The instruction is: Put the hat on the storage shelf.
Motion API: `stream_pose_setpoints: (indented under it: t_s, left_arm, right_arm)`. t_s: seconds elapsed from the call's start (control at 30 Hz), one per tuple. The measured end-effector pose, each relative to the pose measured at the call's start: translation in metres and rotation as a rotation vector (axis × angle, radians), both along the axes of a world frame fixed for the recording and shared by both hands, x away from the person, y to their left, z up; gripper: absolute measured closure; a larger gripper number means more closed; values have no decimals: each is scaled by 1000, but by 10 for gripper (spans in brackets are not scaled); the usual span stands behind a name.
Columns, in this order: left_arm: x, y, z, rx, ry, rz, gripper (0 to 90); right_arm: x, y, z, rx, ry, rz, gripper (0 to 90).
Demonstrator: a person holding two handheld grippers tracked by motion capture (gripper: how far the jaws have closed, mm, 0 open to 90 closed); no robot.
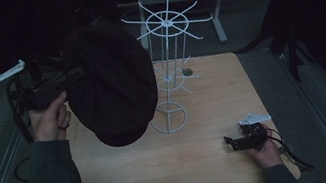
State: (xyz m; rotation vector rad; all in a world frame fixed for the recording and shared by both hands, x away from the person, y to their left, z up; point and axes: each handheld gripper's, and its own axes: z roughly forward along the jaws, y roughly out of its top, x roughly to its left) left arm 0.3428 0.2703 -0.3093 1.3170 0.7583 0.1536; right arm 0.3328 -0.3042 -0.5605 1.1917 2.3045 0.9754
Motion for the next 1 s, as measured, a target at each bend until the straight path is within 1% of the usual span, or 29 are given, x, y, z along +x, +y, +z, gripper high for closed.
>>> stream_pose_setpoints:
  t_s: [0.07,0.1,0.27,0.43,0.53,0.67,0.77,0.83,0.87,0.9,1.0]
  left_arm:
    - [0,-1,1,-2,0,-1,734]
    - [1,-3,2,5,-5,-2,734]
    - [4,-10,5,12,-8,-7,733]
    - [9,-16,5,20,-7,-6,732]
    - [14,-21,4,25,1,-10,732]
    - [23,-29,0,21,20,-18,732]
    - [30,-35,-4,38,38,-15,731]
    - [31,-37,-5,42,43,-15,730]
    - [35,-40,-7,47,52,-15,730]
    - [37,-42,-8,53,58,-15,730]
    - [40,-47,-11,91,81,-2,731]
  right_arm:
    - [0,0,0,0,0,0,118]
    - [0,0,0,0,0,0,118]
    - [0,0,0,0,0,0,118]
    - [0,0,0,0,0,0,118]
    - [0,0,0,0,0,0,118]
    - [0,0,0,0,0,0,118]
    - [0,0,0,0,0,0,117]
    - [0,0,0,0,0,0,118]
    - [0,0,0,0,0,0,117]
    - [0,0,0,-1,-1,0,118]
    - [0,0,0,0,0,0,118]
